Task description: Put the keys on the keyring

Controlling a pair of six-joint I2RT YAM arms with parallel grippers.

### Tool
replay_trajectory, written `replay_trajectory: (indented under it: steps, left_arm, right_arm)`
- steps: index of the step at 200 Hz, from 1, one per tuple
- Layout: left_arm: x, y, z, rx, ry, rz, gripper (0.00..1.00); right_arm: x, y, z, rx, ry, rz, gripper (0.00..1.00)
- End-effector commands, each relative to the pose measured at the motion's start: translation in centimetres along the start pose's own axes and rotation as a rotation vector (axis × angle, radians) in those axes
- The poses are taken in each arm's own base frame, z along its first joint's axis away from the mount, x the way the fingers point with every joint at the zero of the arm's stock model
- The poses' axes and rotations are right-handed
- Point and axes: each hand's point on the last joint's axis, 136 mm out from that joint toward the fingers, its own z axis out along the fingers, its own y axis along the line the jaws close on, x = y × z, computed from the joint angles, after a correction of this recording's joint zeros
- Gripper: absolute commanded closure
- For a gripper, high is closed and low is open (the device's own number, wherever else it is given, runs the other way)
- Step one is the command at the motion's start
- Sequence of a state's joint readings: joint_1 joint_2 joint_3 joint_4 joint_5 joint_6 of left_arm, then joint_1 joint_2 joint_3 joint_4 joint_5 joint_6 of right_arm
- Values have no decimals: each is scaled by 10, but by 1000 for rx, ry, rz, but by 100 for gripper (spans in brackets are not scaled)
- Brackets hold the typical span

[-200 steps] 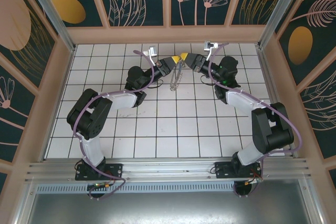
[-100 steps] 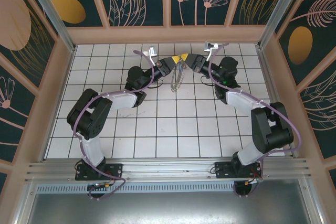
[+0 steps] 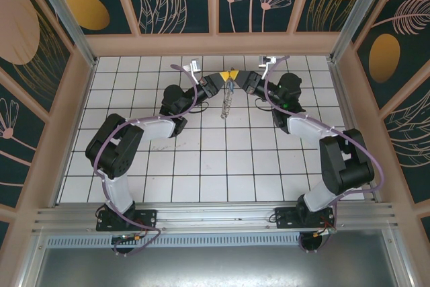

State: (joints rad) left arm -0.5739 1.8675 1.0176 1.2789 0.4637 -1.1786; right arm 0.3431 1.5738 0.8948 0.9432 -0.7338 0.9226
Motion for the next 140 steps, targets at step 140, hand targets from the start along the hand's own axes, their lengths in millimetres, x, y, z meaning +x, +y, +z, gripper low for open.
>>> replay_trajectory:
  steps: [140]
  left_arm:
    - [-33, -10, -20, -62, -12, 183, 76]
  right_arm:
    - [-9, -19, -8, 36, 72, -109, 100]
